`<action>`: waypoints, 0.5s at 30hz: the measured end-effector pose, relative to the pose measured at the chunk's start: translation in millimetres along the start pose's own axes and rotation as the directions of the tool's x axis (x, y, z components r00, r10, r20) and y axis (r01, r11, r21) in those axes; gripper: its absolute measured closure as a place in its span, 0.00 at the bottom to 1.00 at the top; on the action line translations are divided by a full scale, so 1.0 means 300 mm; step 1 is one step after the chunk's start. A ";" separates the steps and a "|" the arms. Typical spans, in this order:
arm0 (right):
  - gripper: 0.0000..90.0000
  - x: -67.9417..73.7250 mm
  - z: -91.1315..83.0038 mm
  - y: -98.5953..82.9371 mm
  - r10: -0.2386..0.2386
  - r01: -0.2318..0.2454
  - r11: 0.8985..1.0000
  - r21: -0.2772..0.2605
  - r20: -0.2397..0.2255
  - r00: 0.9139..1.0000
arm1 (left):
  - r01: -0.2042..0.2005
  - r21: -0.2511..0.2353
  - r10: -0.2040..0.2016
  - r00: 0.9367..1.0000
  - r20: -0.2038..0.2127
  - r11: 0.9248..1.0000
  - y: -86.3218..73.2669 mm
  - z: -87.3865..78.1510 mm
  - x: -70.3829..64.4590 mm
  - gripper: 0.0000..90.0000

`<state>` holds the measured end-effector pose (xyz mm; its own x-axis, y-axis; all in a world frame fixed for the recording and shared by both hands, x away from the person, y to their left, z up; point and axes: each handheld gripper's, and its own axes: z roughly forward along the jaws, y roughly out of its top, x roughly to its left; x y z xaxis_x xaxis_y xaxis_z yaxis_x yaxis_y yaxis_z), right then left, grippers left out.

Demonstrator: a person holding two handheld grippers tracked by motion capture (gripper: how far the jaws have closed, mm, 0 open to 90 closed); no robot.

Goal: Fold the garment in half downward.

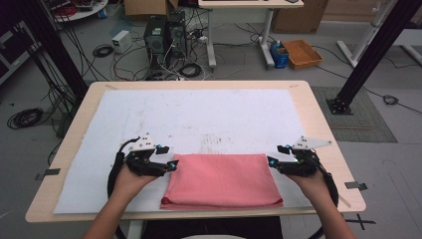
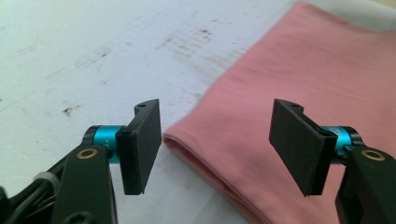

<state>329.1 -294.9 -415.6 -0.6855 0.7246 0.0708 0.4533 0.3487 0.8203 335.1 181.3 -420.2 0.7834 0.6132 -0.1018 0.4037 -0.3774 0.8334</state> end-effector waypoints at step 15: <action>0.47 -0.050 0.132 -0.001 0.044 -0.042 0.996 0.084 -0.026 0.999 | 0.044 0.049 -0.044 0.999 -0.012 0.998 -0.005 0.074 0.050 0.38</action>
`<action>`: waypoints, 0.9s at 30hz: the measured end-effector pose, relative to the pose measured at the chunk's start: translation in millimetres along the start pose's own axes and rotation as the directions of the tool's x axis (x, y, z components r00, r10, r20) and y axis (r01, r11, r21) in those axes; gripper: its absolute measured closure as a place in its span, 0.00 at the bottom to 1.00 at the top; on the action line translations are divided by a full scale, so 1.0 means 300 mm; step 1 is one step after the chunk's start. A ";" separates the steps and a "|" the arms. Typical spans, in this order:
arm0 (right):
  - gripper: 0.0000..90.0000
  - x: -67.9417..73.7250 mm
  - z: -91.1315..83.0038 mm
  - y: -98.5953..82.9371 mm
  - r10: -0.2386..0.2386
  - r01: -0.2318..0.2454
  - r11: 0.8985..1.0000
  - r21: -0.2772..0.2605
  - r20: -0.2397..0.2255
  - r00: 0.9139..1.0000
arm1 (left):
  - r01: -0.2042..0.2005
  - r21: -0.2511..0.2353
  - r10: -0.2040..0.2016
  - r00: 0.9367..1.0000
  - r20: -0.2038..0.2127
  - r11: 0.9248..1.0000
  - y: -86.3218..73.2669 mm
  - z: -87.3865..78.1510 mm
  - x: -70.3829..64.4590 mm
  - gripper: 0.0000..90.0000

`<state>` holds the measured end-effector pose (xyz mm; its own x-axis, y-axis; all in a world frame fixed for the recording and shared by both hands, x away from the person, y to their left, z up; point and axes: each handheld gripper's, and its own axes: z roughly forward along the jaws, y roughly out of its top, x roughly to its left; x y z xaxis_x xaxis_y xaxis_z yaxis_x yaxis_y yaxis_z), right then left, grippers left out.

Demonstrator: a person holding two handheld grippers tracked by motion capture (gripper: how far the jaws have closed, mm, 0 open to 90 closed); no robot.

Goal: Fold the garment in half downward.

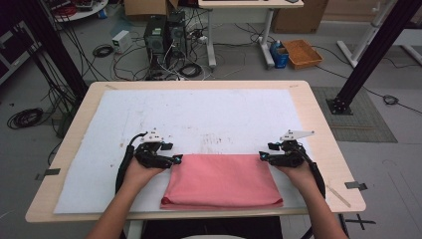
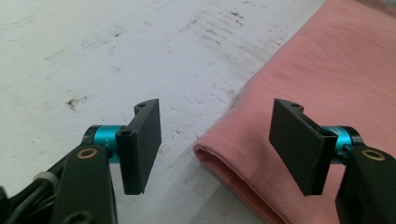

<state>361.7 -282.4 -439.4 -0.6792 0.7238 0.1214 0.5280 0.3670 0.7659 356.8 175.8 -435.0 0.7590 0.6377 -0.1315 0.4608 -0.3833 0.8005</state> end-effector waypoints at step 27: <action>0.95 0.016 0.022 -0.026 -0.065 0.066 0.997 0.042 -0.026 0.998 | -0.046 0.038 0.045 0.999 0.020 0.998 -0.050 0.025 -0.026 0.91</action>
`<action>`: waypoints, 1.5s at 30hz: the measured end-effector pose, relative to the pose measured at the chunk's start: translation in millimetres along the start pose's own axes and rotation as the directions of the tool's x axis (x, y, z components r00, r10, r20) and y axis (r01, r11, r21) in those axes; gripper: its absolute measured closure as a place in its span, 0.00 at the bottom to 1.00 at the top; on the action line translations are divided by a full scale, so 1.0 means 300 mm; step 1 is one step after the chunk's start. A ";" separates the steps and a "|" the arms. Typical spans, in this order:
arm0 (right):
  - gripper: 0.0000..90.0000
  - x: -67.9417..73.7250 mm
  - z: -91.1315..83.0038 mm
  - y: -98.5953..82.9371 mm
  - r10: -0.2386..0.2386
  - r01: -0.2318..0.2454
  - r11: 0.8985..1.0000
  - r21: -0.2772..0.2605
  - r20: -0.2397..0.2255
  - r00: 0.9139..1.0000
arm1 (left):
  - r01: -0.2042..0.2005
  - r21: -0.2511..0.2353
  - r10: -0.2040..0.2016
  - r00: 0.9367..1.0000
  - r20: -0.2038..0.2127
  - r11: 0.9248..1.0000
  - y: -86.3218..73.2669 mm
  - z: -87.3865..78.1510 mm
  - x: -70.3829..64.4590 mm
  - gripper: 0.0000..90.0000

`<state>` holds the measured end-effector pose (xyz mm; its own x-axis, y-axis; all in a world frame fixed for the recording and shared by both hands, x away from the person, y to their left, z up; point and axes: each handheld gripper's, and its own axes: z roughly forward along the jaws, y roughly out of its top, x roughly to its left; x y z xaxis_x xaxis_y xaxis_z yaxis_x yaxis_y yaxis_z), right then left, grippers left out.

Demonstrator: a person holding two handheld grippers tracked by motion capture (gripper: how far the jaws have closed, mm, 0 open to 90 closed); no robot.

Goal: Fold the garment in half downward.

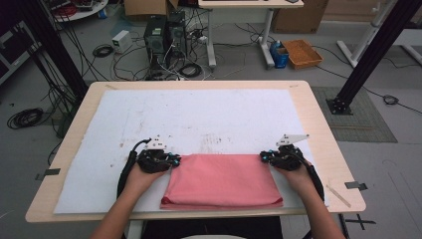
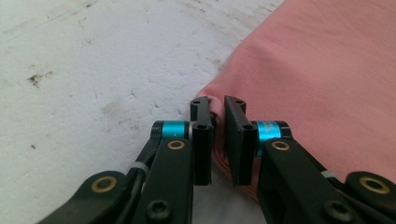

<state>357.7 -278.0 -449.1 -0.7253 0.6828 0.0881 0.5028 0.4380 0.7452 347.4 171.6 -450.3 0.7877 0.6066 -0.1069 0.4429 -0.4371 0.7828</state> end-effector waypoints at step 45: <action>0.91 -0.114 0.093 0.173 0.000 0.004 1.000 -0.025 0.135 0.991 | 0.036 -0.100 -0.048 0.992 -0.120 0.994 0.123 0.043 0.145 0.89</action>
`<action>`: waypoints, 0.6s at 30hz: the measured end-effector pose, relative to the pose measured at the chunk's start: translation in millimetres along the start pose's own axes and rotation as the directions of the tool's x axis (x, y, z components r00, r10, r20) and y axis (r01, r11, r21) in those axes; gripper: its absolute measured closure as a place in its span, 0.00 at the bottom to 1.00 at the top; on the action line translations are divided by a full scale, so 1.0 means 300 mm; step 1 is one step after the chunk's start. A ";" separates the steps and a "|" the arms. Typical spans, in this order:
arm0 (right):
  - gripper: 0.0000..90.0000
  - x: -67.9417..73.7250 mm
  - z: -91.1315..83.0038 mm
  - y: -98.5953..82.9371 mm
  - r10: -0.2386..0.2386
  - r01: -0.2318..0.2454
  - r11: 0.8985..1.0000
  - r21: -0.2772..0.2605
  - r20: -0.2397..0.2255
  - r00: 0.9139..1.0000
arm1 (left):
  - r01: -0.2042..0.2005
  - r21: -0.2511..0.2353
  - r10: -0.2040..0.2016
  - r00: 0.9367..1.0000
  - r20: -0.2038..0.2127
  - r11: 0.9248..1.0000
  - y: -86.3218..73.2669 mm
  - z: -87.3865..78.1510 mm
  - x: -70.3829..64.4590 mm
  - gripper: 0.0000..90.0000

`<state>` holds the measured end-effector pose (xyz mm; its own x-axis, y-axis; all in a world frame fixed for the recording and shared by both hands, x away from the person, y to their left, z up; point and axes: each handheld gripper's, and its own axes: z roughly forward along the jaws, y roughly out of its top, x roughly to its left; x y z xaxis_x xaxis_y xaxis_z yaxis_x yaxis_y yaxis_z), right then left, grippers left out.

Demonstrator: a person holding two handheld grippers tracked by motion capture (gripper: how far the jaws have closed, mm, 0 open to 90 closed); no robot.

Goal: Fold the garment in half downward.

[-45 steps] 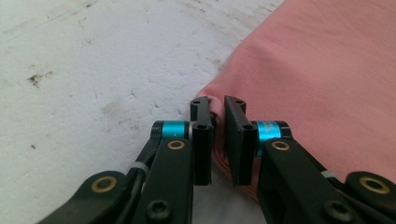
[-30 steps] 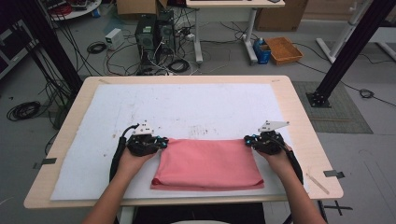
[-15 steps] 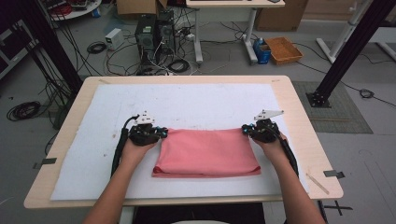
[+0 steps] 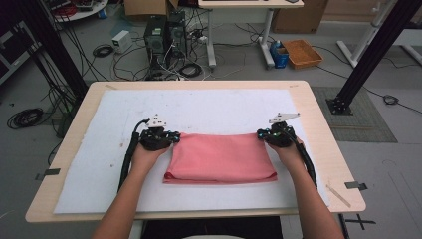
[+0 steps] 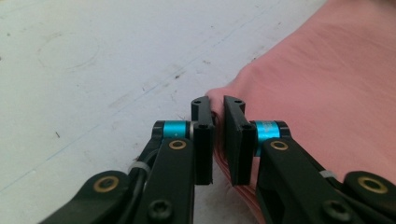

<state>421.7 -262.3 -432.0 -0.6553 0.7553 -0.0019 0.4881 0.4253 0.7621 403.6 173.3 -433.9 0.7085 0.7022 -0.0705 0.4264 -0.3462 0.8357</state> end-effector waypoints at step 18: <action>0.32 0.018 -0.105 -0.068 0.118 -0.121 0.984 -0.130 -0.027 0.993 | 0.057 -0.056 -0.055 0.998 0.039 0.997 -0.026 -0.111 -0.018 0.22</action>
<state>390.0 -282.6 -427.3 -0.6082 0.7867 0.1055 0.4847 0.2629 0.8342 377.8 193.0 -421.9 0.7051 0.6956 -0.1376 0.4343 -0.2702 0.8593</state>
